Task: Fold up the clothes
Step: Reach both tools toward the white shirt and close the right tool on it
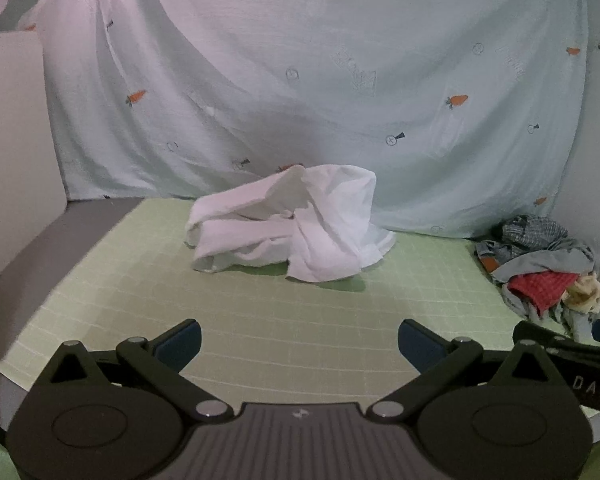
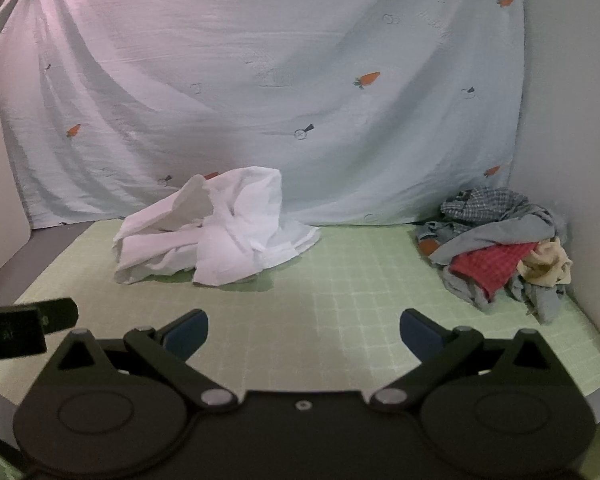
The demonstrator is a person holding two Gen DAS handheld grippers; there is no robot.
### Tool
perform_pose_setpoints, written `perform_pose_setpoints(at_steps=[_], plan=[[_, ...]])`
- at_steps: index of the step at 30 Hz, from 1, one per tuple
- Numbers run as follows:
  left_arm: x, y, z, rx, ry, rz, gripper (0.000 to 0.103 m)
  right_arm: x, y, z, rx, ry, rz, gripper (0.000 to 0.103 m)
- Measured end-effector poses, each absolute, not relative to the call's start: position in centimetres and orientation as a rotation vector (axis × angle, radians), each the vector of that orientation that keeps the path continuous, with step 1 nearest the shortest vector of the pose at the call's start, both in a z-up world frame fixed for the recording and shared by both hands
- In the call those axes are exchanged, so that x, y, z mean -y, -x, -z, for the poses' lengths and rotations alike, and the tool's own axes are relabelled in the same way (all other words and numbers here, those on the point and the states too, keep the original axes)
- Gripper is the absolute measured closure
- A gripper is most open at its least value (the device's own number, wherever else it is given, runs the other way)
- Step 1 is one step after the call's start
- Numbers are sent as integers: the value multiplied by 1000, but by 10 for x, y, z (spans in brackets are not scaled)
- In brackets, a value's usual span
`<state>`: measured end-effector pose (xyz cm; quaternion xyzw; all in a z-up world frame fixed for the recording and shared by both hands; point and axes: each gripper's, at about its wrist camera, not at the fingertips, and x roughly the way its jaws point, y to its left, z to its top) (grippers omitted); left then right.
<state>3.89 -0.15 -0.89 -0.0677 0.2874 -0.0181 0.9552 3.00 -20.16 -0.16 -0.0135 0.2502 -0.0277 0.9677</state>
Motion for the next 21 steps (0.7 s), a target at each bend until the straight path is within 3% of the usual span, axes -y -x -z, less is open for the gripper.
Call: perform_pose_setpoints(at_steps=[17, 21], plan=[[9, -144, 25, -728, 160, -208, 5, 231, -193, 41, -617, 2, -136, 0], [-4, -167, 28, -754, 158, -289, 14, 221, -236, 58, -648, 47, -148, 13]])
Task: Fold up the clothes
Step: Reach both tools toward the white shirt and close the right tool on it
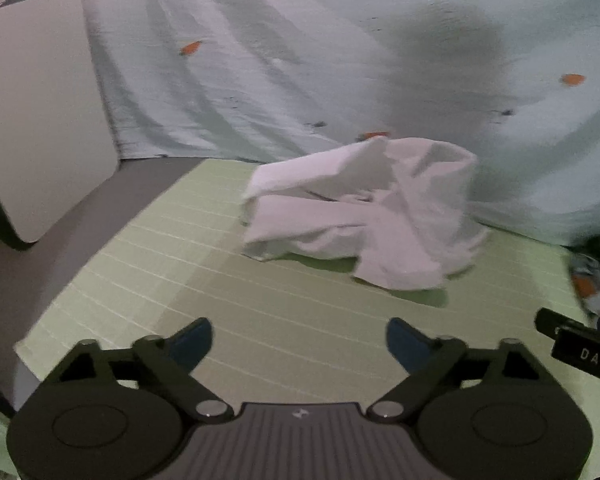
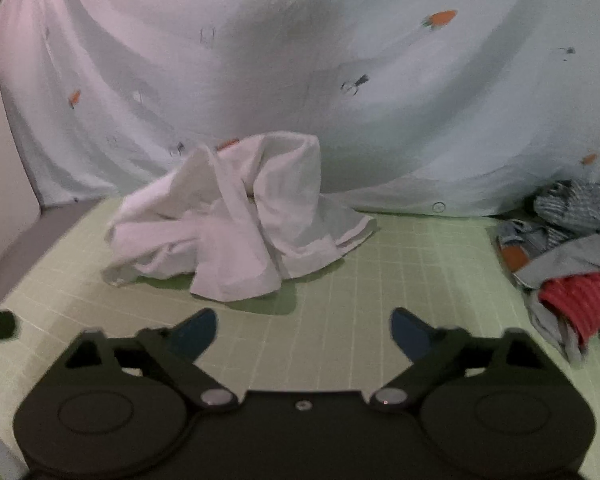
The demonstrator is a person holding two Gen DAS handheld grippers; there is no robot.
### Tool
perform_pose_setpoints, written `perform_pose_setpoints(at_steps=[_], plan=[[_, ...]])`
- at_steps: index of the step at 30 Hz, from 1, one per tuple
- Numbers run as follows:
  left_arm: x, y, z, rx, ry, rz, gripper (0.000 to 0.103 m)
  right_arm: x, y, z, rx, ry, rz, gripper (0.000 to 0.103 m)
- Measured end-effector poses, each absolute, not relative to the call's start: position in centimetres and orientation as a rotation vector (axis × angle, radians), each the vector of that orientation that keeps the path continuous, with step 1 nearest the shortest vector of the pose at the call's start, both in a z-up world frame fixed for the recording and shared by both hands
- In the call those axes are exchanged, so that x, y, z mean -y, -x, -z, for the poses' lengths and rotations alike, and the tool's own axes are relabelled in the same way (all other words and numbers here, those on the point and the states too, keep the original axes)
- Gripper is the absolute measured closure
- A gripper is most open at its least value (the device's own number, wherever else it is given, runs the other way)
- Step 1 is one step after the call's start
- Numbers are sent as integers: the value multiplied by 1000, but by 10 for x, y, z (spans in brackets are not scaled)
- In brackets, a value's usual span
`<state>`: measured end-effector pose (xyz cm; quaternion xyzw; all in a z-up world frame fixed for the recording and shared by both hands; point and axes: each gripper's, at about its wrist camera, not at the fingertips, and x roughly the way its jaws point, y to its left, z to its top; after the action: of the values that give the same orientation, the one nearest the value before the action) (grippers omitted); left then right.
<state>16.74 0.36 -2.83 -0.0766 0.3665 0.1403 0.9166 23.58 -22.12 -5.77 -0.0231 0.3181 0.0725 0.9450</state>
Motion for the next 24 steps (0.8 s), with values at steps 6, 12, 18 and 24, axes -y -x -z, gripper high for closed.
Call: perform_pose_setpoints(at_steps=[6, 12, 18, 24], plan=[[-45, -211, 42, -808, 201, -301, 17, 191, -295, 77, -695, 71, -147, 20], [-98, -274, 73, -880, 229, -254, 17, 151, -343, 100, -742, 60, -73, 20], [-157, -340, 125, -970, 307, -183, 17, 118, -394, 141, -818, 46, 0, 20], [-193, -398, 169, -1017, 328, -84, 18, 84, -432, 180, -846, 165, 78, 24]])
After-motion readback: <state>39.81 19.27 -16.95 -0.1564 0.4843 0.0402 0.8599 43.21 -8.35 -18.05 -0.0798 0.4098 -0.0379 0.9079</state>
